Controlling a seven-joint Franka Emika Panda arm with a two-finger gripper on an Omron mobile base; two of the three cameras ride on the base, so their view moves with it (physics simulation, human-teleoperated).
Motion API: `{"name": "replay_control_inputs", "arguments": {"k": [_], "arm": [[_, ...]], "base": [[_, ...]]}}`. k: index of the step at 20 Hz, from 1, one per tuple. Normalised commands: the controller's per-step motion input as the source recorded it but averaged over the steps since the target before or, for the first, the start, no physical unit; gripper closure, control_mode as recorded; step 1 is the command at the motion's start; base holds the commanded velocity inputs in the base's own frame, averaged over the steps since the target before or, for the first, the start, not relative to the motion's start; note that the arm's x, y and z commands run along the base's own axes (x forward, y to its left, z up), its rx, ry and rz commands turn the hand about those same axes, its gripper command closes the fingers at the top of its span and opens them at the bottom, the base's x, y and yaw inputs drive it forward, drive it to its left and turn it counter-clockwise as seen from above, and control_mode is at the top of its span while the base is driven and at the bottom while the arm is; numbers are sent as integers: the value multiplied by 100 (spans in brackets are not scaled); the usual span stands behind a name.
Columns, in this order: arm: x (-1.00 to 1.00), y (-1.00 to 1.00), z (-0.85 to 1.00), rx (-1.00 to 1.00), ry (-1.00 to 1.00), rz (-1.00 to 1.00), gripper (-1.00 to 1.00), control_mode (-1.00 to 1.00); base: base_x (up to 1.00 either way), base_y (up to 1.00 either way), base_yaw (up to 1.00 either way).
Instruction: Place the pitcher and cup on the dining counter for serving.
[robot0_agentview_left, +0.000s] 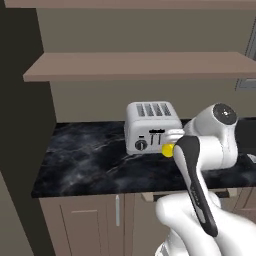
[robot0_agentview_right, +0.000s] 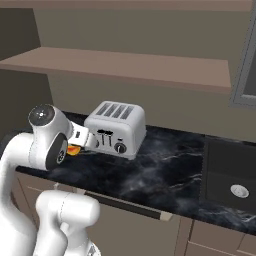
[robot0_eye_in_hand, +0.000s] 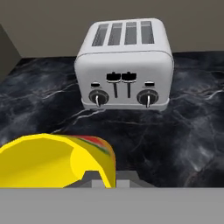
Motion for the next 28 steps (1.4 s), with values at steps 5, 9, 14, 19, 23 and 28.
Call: {"name": "replay_control_inputs", "arguments": {"k": [5, 9, 14, 19, 23, 28], "arm": [[-52, -1, 34, 2, 0, 0, 100, -100], [-45, -1, 17, 1, 0, 5, 100, -100], [-8, 0, 0, 0, 0, 5, 100, 100], [0, 0, 0, 0, 0, 0, 100, 100], [0, 0, 0, 0, 0, 0, 100, 100], [0, 0, 0, 0, 0, 0, 100, 100]], "base": [[0, 0, 0], [0, 0, 0], [-29, 0, 40], [-22, 0, 82], [-20, 0, 100], [-15, 0, 100]]}}
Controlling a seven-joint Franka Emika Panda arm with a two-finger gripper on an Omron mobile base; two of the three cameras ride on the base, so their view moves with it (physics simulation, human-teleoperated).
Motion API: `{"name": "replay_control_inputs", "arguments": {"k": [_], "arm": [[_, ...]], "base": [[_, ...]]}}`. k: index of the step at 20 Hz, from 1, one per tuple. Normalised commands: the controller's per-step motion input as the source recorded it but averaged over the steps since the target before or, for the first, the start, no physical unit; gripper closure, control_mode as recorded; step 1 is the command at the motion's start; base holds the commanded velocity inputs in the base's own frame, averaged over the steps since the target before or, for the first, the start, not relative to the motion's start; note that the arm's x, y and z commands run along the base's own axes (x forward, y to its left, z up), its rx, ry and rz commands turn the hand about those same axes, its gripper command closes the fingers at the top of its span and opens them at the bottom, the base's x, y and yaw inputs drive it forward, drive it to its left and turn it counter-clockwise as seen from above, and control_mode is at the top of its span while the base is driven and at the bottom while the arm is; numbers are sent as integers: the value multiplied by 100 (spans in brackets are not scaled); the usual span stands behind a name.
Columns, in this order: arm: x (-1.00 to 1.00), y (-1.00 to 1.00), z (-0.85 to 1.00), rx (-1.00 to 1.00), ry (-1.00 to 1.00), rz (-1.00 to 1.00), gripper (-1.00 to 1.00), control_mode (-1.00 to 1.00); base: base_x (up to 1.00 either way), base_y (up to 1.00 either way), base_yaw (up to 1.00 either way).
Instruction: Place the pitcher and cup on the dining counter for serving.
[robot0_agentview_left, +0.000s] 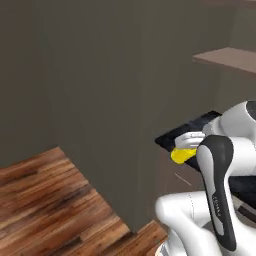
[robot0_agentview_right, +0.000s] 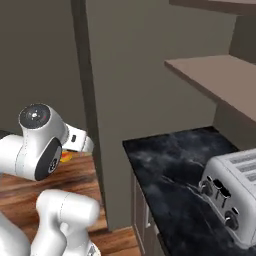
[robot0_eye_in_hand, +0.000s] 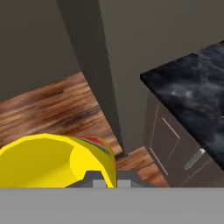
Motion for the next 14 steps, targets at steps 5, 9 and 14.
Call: {"name": "replay_control_inputs", "arguments": {"k": [5, 9, 14], "arm": [[0, 0, 0, 0, 0, 0, 100, 100], [0, 0, 0, 0, 0, 0, 100, 100], [0, 0, 0, 0, 0, 0, 100, 100]], "base": [[-11, 13, 100], [-2, 21, 100], [0, 25, 97]]}}
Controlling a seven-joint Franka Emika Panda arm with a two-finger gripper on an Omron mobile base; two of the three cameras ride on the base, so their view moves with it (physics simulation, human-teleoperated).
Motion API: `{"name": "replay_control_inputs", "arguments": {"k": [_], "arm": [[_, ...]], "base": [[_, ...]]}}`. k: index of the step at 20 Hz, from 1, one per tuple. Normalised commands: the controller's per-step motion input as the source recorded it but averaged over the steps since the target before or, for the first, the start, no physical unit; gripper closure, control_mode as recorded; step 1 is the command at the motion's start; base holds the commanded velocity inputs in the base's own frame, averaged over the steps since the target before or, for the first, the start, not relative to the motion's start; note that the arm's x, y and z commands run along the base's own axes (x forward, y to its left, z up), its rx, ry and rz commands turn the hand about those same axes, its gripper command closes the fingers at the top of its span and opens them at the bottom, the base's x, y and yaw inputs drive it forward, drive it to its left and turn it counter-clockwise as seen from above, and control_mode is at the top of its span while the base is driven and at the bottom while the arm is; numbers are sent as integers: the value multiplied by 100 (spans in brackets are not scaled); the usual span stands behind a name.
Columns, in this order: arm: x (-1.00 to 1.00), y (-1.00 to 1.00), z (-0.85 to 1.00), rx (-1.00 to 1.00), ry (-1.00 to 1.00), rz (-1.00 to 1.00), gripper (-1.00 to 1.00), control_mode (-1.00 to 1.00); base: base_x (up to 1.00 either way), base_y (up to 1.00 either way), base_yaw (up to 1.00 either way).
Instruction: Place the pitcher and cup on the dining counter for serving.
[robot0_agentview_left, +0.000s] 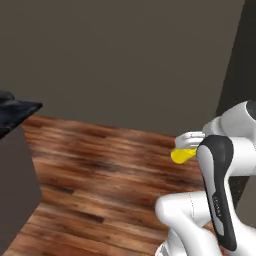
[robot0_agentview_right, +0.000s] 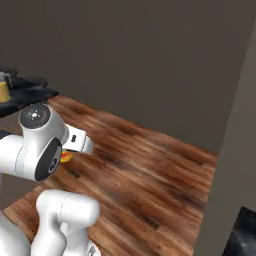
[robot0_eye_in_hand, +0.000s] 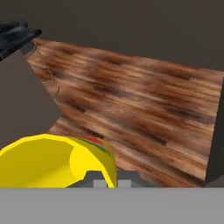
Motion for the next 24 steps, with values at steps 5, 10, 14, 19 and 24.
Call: {"name": "replay_control_inputs", "arguments": {"k": [5, 10, 14, 19, 24], "arm": [[0, 0, 0, 0, 0, 0, 100, 100], [0, 0, 0, 0, 0, 0, 100, 100], [0, 0, 0, 0, 0, 0, 100, 100], [0, 0, 0, 0, 0, 0, 100, 100], [0, 0, 0, 0, 0, 0, 100, 100]], "base": [[9, 23, 89], [70, 2, 76], [100, 0, 61], [100, 0, 42], [100, 0, 27]]}}
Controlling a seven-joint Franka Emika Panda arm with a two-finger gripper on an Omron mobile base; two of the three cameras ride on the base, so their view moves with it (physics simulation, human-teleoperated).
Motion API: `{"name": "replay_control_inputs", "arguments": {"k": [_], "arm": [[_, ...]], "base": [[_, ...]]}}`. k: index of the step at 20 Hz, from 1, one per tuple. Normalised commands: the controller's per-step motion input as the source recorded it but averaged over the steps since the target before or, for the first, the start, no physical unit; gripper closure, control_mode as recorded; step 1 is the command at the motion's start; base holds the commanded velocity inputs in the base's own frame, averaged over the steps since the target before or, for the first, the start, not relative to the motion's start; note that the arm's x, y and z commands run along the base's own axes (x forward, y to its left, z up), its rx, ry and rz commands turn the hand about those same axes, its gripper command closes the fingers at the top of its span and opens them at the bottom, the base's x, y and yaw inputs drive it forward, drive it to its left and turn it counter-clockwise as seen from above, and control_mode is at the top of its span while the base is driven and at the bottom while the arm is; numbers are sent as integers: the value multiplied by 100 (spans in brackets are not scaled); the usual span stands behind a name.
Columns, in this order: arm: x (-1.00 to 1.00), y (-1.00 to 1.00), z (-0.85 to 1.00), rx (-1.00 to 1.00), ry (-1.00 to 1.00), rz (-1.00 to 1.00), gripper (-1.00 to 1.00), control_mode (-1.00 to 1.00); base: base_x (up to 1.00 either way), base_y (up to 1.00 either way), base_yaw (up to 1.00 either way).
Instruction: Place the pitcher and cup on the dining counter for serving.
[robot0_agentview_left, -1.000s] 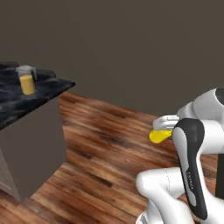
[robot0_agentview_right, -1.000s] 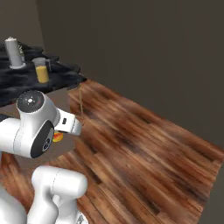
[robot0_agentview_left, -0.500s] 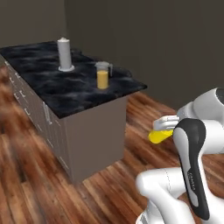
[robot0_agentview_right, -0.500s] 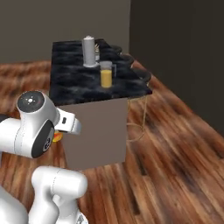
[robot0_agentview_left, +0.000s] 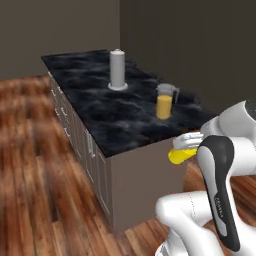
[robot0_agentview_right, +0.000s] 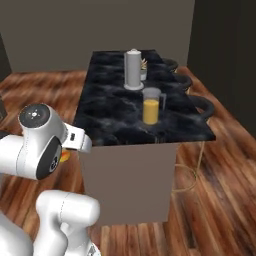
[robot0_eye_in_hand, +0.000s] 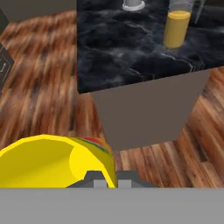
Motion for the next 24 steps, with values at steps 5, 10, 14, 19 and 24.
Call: {"name": "replay_control_inputs", "arguments": {"k": [5, 10, 14, 19, 24], "arm": [[0, 0, 0, 0, 0, 0, 100, 100], [0, 0, 0, 0, 0, 0, 100, 100], [0, 0, 0, 0, 0, 0, 100, 100], [35, 0, 0, 2, 4, -12, 100, -100], [68, 0, -3, 12, 8, -35, 100, -100]], "base": [[99, 0, 8], [94, 0, 2], [79, 0, 1], [24, 0, -1], [0, 0, 0]]}}
